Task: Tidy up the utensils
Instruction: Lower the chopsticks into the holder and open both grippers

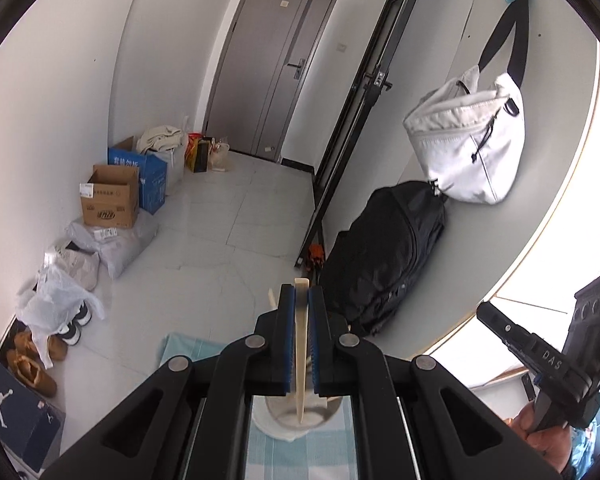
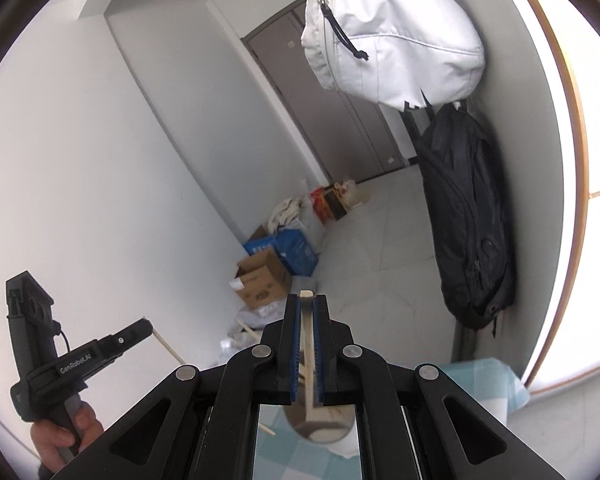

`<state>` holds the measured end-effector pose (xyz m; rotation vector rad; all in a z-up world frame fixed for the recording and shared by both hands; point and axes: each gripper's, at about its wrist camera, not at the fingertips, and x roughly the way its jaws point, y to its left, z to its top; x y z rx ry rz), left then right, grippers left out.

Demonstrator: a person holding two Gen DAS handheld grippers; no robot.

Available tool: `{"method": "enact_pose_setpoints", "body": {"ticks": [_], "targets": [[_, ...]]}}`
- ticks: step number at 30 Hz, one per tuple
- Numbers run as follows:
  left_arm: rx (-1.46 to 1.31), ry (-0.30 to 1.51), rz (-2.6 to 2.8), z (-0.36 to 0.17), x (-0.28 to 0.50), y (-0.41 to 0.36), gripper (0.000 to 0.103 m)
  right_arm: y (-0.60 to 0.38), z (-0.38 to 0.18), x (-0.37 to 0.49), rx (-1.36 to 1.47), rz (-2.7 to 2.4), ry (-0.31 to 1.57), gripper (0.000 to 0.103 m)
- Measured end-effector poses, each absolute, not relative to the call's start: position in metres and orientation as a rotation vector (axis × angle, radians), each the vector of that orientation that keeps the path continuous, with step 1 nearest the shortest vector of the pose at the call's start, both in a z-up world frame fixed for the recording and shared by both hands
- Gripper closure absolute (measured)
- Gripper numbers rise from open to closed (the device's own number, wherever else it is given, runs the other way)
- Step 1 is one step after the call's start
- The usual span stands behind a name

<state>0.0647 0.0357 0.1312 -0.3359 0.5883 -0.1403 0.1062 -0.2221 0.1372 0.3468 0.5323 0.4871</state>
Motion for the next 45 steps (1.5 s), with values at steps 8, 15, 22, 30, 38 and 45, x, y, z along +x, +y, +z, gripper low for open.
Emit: {"method": "enact_pose_setpoints", "body": {"ticks": [8,15,22,30,38,45], "targets": [[-0.313,0.575,-0.144,0.146,0.094,0.036,0.101,-0.198,0.153,0.131,0.206,0.468,0.475,0.098],[-0.273,0.586,-0.147,0.138,0.116,0.031,0.101,-0.184,0.140,0.153,0.167,0.473,0.504,0.098],[-0.226,0.598,-0.173,0.108,0.130,0.023,0.101,-0.168,0.113,0.169,0.150,0.492,0.553,0.098],[-0.134,0.645,-0.235,0.080,0.136,0.011,0.101,-0.151,0.074,0.179,0.126,0.522,0.623,0.098],[-0.161,0.684,-0.257,0.066,0.139,0.016,0.101,-0.140,0.051,0.178,0.085,0.541,0.664,0.098],[-0.159,0.743,-0.296,0.061,0.139,0.010,0.101,-0.127,0.039,0.177,0.043,0.564,0.714,0.098]]}}
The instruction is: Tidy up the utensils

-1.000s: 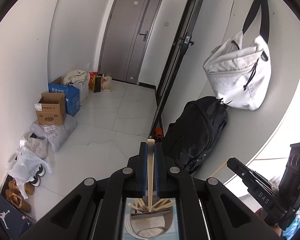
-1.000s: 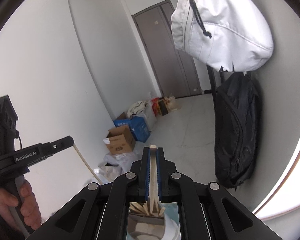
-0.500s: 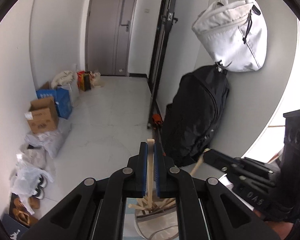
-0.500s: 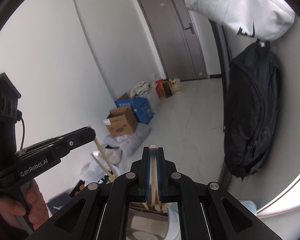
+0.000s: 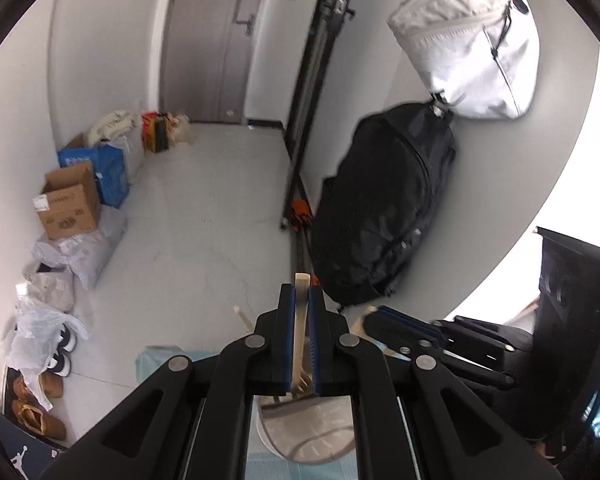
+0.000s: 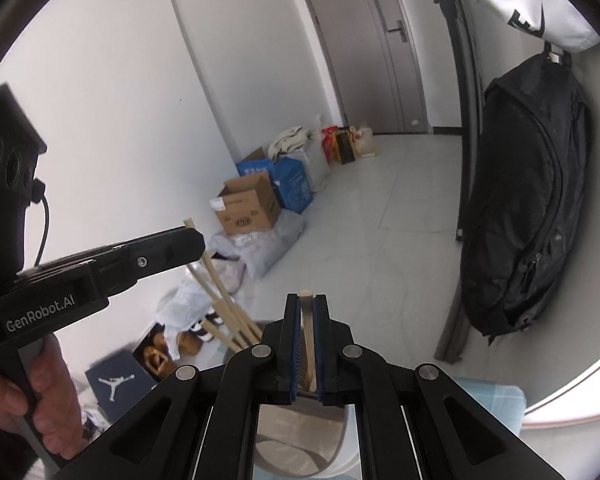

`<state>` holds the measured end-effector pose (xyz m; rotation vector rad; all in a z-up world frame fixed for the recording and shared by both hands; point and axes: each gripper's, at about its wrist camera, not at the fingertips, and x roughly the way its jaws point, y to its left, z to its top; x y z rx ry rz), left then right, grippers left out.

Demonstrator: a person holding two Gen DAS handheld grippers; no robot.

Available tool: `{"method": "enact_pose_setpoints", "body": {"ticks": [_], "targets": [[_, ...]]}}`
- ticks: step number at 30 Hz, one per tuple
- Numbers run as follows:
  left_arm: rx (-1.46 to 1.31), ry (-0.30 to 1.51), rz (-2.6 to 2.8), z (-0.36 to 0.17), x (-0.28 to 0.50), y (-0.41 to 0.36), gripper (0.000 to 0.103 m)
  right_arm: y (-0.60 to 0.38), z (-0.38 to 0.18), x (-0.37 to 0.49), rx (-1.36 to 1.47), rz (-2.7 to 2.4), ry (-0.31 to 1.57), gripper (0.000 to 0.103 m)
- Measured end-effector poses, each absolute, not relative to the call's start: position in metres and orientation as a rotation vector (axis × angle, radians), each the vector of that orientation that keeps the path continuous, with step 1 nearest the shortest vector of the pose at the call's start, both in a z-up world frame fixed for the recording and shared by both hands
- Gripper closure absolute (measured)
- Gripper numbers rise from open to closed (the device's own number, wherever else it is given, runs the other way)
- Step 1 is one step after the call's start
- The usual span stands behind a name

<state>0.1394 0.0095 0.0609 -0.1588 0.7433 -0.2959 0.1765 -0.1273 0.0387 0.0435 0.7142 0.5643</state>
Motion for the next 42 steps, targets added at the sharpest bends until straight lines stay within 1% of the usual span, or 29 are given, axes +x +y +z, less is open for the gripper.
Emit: {"method": "enact_pose_setpoints", "body": {"ticks": [4,7,8,10,11,12,13,14,15,16,18,19,20,22,23,24,26,28,29,34,36,38,42], "targets": [[-0.157,0.790,-0.323,0.055,0.133,0.010,0.101,-0.127,0.033,0.171,0.039,0.570,0.740,0.098],[-0.173,0.865,-0.340,0.042,0.133,0.011,0.100,-0.123,0.027,0.168,0.015,0.577,0.782,0.098],[-0.190,0.884,-0.344,0.039,0.133,0.012,0.100,-0.123,0.027,0.164,0.016,0.572,0.772,0.094],[-0.254,0.905,-0.330,0.040,0.128,0.022,0.100,-0.131,0.031,0.156,0.064,0.569,0.766,0.092],[-0.294,0.880,-0.340,0.045,0.122,0.027,0.100,-0.135,0.033,0.152,0.103,0.572,0.760,0.083],[-0.314,0.858,-0.344,0.052,0.115,0.030,0.097,-0.141,0.037,0.146,0.138,0.578,0.740,0.071],[-0.311,0.835,-0.331,0.058,0.109,0.031,0.095,-0.147,0.042,0.137,0.152,0.572,0.715,0.064],[-0.301,0.808,-0.317,0.064,0.102,0.031,0.088,-0.150,0.046,0.130,0.156,0.566,0.693,0.058],[-0.290,0.786,-0.308,0.070,0.096,0.030,0.080,-0.153,0.050,0.123,0.160,0.574,0.674,0.058],[-0.281,0.769,-0.297,0.074,0.091,0.028,0.076,-0.155,0.054,0.115,0.161,0.582,0.657,0.057],[-0.276,0.737,-0.279,0.082,0.079,0.026,0.055,-0.158,0.064,0.100,0.155,0.576,0.617,0.044],[-0.280,0.716,-0.269,0.087,0.071,0.025,0.051,-0.160,0.071,0.090,0.154,0.574,0.589,0.043],[-0.281,0.694,-0.265,0.090,0.064,0.025,0.049,-0.163,0.075,0.085,0.155,0.571,0.575,0.042],[-0.272,0.660,-0.244,0.095,0.052,0.025,0.048,-0.167,0.081,0.075,0.169,0.565,0.554,0.039],[-0.266,0.652,-0.236,0.096,0.049,0.025,0.044,-0.170,0.084,0.069,0.178,0.561,0.542,0.033],[-0.255,0.647,-0.220,0.098,0.042,0.023,0.038,-0.173,0.087,0.063,0.183,0.557,0.529,0.028],[-0.252,0.629,-0.194,0.100,0.034,0.024,0.035,-0.174,0.089,0.049,0.184,0.551,0.504,0.026],[-0.250,0.616,-0.175,0.100,0.027,0.025,0.033,-0.176,0.093,0.038,0.185,0.554,0.485,0.021],[-0.243,0.613,-0.164,0.100,0.024,0.024,0.030,-0.178,0.093,0.032,0.183,0.552,0.474,0.018],[-0.209,0.584,-0.118,0.099,0.004,0.019,0.026,-0.182,0.097,0.007,0.170,0.562,0.420,0.012],[-0.198,0.566,-0.093,0.098,-0.004,0.018,0.022,-0.185,0.097,-0.002,0.175,0.562,0.401,0.006],[-0.196,0.550,-0.071,0.098,-0.012,0.019,0.018,-0.186,0.097,-0.007,0.176,0.558,0.394,0.005],[-0.186,0.527,-0.045,0.096,-0.027,0.020,0.017,-0.190,0.095,-0.016,0.185,0.561,0.374,0.002]]}}
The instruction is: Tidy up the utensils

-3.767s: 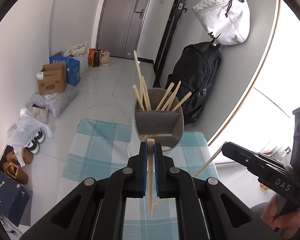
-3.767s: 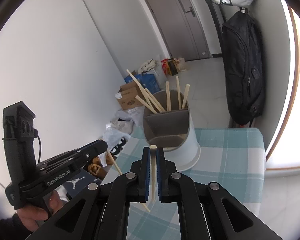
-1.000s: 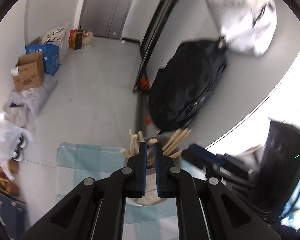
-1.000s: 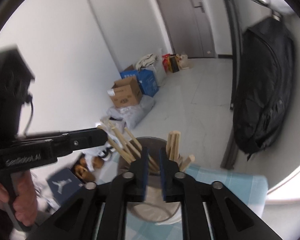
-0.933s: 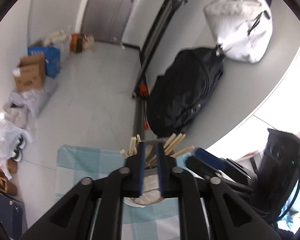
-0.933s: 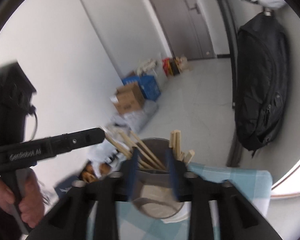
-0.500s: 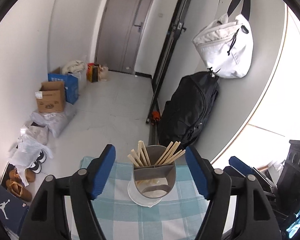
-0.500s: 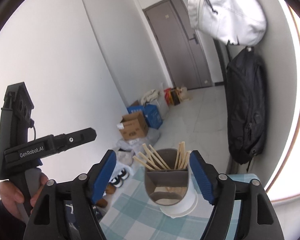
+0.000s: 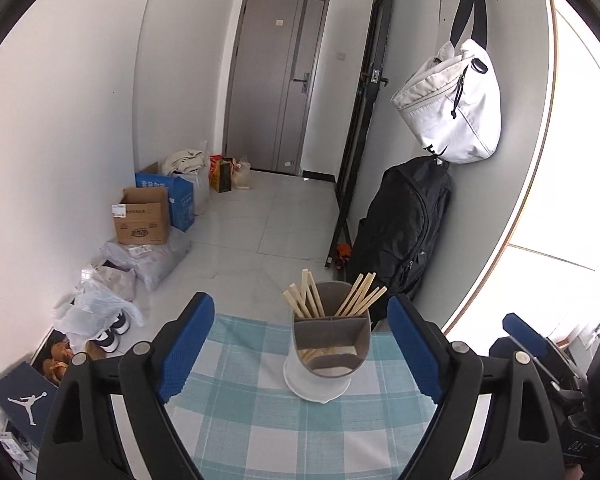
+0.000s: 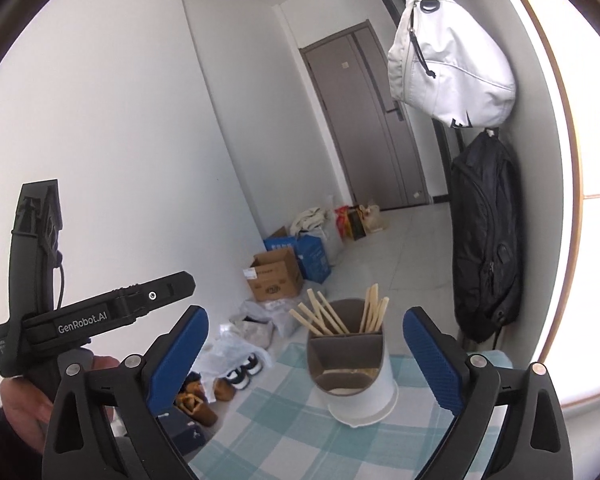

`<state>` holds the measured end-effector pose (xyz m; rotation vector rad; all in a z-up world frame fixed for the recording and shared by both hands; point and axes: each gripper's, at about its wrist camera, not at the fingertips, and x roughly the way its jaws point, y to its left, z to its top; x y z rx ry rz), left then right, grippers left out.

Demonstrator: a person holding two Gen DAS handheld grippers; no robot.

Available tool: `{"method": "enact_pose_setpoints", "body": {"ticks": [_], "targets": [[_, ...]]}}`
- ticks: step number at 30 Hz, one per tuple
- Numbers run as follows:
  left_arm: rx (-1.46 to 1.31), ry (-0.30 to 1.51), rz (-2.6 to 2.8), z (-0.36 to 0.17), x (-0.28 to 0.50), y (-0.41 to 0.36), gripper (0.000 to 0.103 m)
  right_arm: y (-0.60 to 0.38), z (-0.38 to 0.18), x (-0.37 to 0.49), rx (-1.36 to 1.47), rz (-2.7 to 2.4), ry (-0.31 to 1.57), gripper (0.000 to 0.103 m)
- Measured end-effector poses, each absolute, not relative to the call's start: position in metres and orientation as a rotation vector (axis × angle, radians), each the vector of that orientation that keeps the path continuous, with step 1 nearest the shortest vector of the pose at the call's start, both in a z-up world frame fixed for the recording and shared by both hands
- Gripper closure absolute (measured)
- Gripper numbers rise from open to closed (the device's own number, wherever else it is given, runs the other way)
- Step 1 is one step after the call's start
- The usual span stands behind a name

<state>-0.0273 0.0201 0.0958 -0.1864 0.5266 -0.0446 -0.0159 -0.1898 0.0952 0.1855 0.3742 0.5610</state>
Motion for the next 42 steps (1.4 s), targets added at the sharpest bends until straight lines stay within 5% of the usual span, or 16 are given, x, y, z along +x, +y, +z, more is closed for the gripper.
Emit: {"method": "enact_pose_setpoints", "body": {"ticks": [6,42], "targets": [[-0.164,0.484,-0.023,0.096,-0.041,0.019,0.007,-0.190,0.096,-0.028,0.186,0.572,0.343,0.000],[-0.177,0.456,-0.010,0.087,-0.062,0.013,0.006,-0.196,0.087,-0.048,0.174,0.546,0.346,0.000]]}}
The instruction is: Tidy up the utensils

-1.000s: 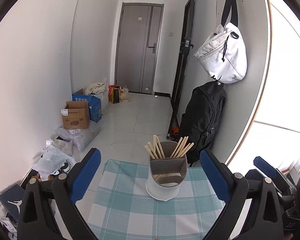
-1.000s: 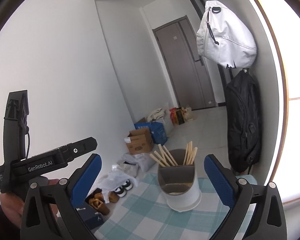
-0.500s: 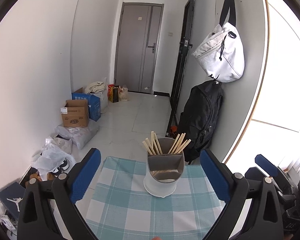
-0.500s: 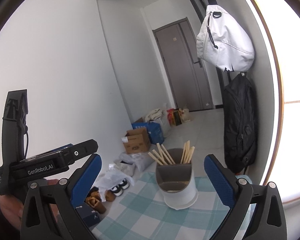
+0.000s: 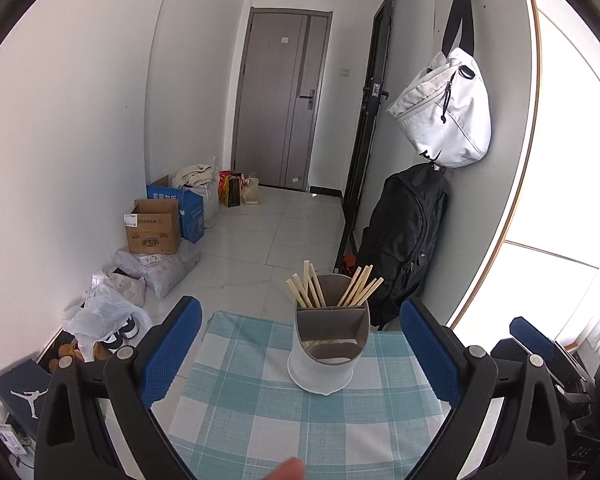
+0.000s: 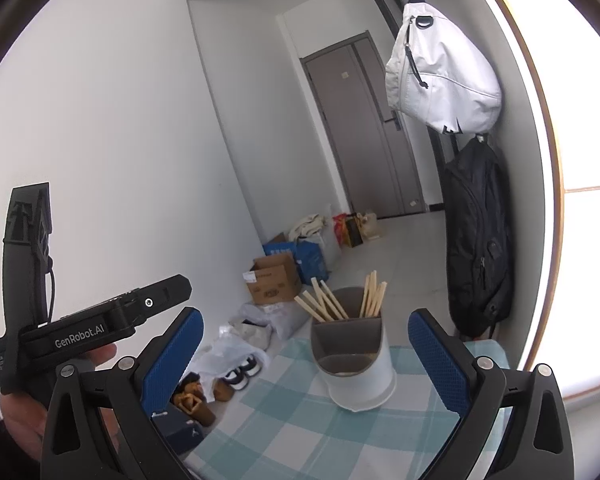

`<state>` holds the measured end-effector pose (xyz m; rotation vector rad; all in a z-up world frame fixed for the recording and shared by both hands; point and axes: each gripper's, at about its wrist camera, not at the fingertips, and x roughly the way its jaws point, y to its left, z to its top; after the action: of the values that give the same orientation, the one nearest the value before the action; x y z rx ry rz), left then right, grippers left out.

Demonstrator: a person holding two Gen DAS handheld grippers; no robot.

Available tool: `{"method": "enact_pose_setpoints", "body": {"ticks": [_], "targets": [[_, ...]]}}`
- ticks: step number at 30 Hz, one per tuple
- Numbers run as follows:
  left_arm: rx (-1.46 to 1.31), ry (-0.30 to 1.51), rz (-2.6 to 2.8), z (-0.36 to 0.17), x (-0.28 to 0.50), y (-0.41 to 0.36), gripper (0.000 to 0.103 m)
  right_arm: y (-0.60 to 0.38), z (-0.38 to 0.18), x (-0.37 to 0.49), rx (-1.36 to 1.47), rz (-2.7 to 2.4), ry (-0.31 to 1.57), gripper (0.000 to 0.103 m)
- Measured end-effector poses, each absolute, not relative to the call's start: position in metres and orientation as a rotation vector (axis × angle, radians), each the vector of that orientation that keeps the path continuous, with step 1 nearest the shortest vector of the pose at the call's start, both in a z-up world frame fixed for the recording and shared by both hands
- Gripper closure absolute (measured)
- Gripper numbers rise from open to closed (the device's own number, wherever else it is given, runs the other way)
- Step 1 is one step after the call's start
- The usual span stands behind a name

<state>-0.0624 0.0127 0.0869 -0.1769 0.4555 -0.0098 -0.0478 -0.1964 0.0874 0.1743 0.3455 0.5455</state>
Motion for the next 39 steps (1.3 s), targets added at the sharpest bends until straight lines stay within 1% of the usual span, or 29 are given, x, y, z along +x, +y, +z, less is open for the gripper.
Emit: {"method": "enact_pose_setpoints", "body": {"ticks": [7,39], "targets": [[-0.215,0.481,-0.005,0.080,-0.060,0.021,0.006,-0.194,0.082,-0.048,0.174,0.551,0.356,0.000],[-0.174,0.487,0.007,0.077,-0.062,0.013,0.006,-0.187,0.082,-0.052,0.172,0.559,0.358,0.000]]}}
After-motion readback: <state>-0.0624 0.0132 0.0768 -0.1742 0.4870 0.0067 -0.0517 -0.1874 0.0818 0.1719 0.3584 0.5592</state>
